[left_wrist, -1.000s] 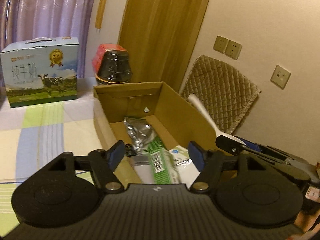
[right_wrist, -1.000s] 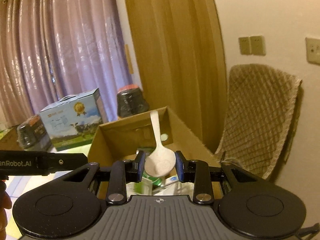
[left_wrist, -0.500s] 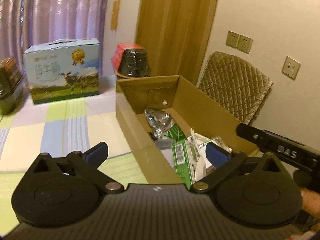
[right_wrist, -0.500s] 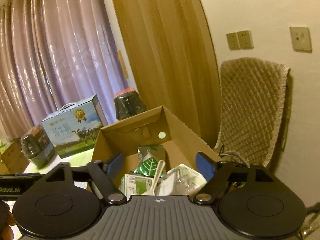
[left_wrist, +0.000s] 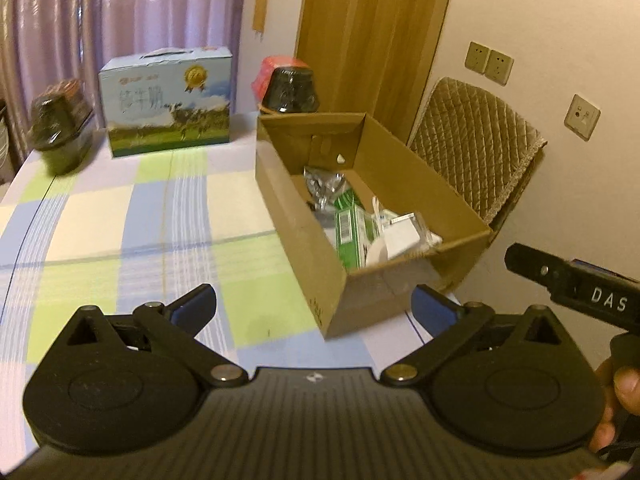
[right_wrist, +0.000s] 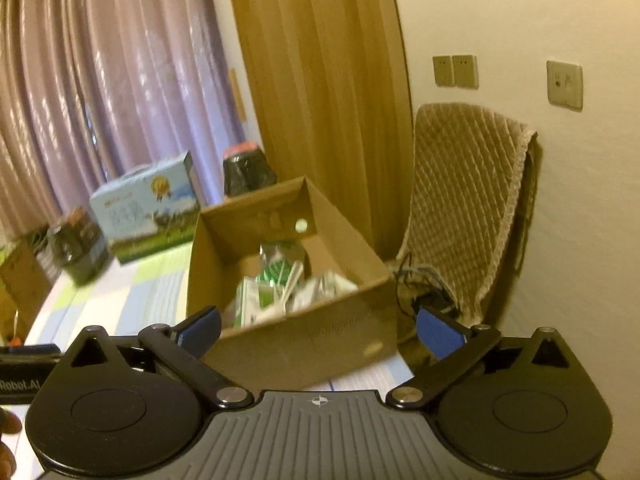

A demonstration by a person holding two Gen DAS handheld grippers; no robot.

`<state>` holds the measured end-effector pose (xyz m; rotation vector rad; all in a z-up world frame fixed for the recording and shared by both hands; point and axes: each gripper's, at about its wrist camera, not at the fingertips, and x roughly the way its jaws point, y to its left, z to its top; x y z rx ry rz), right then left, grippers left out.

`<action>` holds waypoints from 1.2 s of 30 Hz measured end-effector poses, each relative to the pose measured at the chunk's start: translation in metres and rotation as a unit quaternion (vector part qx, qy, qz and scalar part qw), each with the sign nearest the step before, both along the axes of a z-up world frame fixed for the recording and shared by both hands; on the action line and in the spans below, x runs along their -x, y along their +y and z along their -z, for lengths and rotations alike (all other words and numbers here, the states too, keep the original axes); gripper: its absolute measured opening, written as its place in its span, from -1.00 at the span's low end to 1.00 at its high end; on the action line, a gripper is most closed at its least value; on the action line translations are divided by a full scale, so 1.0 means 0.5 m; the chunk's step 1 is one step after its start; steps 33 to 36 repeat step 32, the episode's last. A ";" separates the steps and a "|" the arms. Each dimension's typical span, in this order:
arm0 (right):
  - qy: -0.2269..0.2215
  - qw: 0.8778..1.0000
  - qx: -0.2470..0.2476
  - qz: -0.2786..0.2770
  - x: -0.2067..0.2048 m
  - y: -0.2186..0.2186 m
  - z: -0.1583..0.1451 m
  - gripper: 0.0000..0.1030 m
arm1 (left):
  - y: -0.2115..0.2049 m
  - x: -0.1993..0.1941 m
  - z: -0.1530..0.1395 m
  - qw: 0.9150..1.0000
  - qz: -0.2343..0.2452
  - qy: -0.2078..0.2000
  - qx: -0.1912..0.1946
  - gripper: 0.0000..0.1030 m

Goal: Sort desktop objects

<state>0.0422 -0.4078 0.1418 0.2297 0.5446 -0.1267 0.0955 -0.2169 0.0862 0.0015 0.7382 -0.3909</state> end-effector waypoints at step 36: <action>0.019 0.999 0.025 -0.042 0.126 0.059 -0.058 0.96 | 0.028 0.140 -0.049 0.999 -0.033 -0.029 0.018 0.98</action>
